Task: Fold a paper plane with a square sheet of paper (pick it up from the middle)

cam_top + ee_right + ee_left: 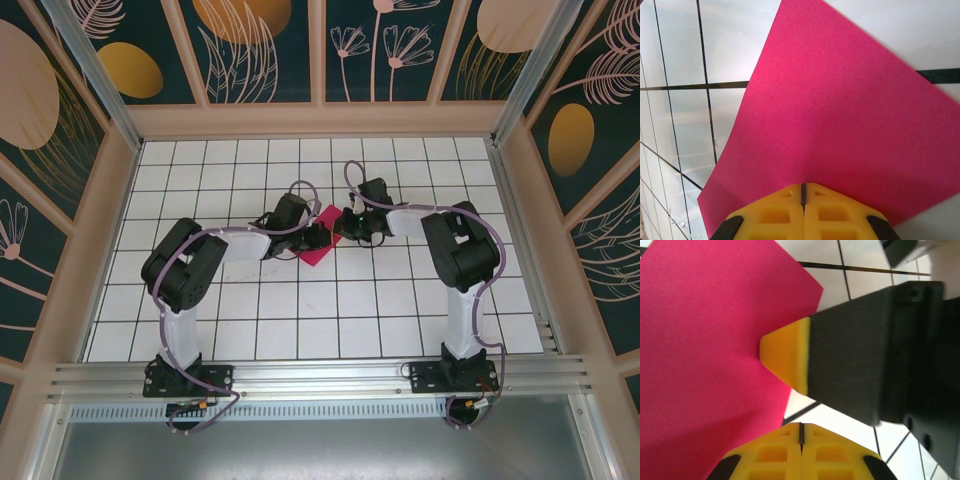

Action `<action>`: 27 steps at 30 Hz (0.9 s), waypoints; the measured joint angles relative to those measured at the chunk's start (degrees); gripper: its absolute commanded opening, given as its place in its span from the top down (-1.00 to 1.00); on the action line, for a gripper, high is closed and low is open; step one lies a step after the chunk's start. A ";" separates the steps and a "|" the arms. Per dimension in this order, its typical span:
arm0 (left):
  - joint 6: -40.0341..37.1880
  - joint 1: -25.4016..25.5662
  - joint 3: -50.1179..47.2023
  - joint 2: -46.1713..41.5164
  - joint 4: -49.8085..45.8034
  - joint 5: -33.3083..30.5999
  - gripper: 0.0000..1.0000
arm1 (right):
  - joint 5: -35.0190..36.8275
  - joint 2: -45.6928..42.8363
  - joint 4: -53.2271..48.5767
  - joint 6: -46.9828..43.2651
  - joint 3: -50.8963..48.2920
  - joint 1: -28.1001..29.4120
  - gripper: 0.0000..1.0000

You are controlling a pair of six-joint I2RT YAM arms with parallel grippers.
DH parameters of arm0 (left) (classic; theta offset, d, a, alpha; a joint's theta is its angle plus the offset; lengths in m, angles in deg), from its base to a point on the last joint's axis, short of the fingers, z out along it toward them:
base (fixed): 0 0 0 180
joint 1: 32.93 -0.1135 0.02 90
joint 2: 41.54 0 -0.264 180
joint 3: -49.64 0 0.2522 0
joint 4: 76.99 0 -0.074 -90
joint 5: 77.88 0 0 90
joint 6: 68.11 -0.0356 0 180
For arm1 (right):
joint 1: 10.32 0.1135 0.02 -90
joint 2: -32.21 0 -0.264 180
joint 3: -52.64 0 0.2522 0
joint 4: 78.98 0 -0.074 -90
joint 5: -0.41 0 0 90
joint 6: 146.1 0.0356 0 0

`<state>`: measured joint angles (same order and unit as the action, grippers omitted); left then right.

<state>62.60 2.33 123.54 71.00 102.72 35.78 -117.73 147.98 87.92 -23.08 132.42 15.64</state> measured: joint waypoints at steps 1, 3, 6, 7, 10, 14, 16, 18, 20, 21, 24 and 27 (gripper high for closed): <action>0.00 0.00 0.22 0.61 -0.02 0.02 0.99 | -0.02 0.00 0.00 -0.09 0.00 0.00 1.00; -0.02 0.00 0.46 1.99 -0.04 0.02 0.99 | -0.02 0.00 0.00 -0.13 0.00 0.00 1.00; -0.13 0.00 0.46 2.80 -0.26 0.13 1.00 | -0.02 0.02 0.00 -0.13 0.00 0.00 1.00; -0.22 0.00 0.48 2.82 -0.24 0.15 1.00 | 0.00 0.02 -0.02 -0.13 0.00 0.00 1.00; -0.46 0.00 0.13 2.82 -0.13 0.42 1.00 | -0.02 0.11 0.00 -0.13 0.00 0.00 1.00; -1.55 0.00 -1.07 2.54 1.40 1.01 1.00 | -0.02 0.17 -0.02 -0.13 0.02 -0.02 1.00; -2.16 0.00 -1.99 1.84 1.42 1.53 1.00 | -0.02 0.22 -0.02 -0.13 0.02 -0.02 1.00; -3.04 0.00 -3.50 0.85 1.44 2.08 1.00 | -0.02 0.26 -0.02 -0.13 0.02 -0.02 1.00; -3.72 0.00 -4.85 -0.22 1.18 2.47 1.00 | -0.02 0.31 -0.02 -0.13 0.02 -0.02 1.00; -4.17 0.00 -5.57 -0.83 0.98 2.75 1.00 | -0.02 0.33 -0.02 -0.13 0.02 -0.02 1.00; -5.20 0.00 -7.17 -2.19 0.37 3.15 1.00 | -0.02 0.37 -0.02 -0.13 0.02 -0.02 1.00; -6.08 0.00 -8.48 -3.28 -0.02 3.17 1.00 | -0.04 0.44 -0.02 -0.13 0.09 -0.04 1.00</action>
<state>56.52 2.33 115.06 67.72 102.70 38.95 -117.77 148.41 87.90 -23.21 132.51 15.59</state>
